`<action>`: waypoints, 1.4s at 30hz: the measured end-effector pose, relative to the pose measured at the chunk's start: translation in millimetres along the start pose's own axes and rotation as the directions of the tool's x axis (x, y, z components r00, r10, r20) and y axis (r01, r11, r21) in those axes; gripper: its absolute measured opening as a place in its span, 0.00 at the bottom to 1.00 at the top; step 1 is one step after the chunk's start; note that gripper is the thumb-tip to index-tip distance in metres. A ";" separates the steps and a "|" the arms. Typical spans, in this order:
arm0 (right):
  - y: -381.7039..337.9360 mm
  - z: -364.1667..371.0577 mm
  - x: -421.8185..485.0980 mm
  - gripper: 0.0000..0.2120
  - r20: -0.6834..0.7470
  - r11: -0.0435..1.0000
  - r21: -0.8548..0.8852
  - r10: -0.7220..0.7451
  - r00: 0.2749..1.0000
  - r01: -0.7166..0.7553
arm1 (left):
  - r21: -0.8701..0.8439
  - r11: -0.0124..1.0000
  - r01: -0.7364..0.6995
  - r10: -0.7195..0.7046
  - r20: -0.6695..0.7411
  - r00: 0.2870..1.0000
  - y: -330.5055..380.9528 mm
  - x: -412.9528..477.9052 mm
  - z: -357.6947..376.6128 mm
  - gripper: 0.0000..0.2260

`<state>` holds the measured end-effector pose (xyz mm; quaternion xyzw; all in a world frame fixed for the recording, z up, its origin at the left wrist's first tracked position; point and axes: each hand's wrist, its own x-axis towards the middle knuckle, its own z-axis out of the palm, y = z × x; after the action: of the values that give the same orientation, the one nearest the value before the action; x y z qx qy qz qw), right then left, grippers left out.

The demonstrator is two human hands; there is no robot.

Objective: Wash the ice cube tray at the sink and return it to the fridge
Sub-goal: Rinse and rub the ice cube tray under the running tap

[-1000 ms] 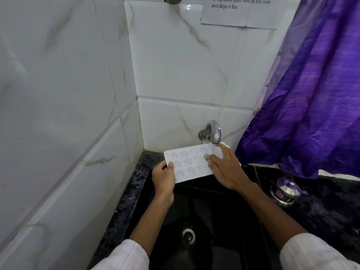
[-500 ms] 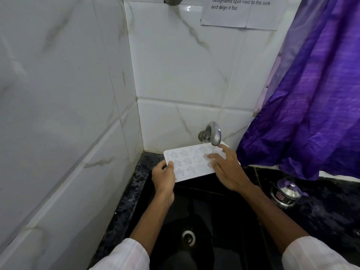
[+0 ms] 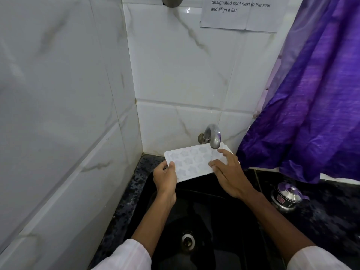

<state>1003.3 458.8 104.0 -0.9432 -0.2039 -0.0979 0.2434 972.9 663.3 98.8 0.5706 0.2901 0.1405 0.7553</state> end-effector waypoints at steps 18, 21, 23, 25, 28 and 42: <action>-2.4 4.2 -2.1 0.14 0.017 0.998 -0.056 0.012 1.000 -0.011 | 0.028 1.000 -0.011 0.011 -0.012 1.000 -4.5 2.8 -7.9 0.07; -4.8 5.7 -3.1 0.14 0.014 0.998 -0.058 0.029 0.999 -0.028 | 0.022 1.000 -0.010 0.010 -0.013 1.000 -5.2 1.0 -7.0 0.07; -5.2 6.6 -4.7 0.14 0.010 0.998 -0.065 0.020 1.000 -0.019 | 0.023 1.000 -0.011 0.012 -0.012 1.000 -5.1 0.6 -6.4 0.06; -4.3 5.9 -6.5 0.14 0.011 0.999 -0.050 0.005 1.000 -0.004 | 0.026 1.000 -0.014 0.014 -0.011 1.000 -4.3 0.6 -6.8 0.06; -3.9 3.5 -8.5 0.16 0.005 0.999 -0.045 -0.006 1.000 0.007 | 0.028 1.000 -0.015 0.015 -0.004 1.000 -3.9 0.7 -8.0 0.06; -2.2 6.8 -15.1 0.14 0.054 0.999 0.016 0.036 0.998 -0.037 | 0.042 0.999 -0.030 0.030 -0.004 1.000 -7.5 -6.4 -7.4 0.08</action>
<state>989.4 458.8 94.8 -0.9469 -0.1941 -0.0664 0.2476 962.5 663.3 92.2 0.5902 0.2862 0.1470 0.7404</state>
